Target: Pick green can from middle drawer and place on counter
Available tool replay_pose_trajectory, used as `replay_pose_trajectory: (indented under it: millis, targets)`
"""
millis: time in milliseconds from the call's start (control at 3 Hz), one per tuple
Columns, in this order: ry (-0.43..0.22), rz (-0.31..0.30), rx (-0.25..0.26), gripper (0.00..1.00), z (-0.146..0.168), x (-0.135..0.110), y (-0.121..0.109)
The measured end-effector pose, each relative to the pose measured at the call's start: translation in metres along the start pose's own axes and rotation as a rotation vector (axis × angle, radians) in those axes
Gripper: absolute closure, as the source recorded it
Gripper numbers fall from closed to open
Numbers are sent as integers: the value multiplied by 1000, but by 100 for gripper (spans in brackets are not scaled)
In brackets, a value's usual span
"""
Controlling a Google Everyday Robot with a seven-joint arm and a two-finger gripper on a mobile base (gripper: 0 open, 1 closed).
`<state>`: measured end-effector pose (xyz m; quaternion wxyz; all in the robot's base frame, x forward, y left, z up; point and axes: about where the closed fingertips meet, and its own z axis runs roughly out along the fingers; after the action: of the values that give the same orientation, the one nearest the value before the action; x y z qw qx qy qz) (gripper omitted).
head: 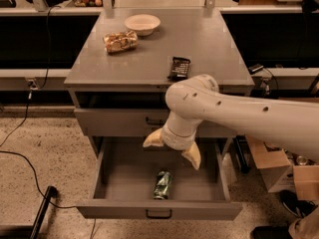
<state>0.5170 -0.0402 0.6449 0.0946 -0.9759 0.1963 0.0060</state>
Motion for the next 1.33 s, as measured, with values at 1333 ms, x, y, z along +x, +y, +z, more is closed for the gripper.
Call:
replay_pose_trajectory:
  millis: [1333]
  targets:
    - [60, -111, 60, 0, 182, 23, -3]
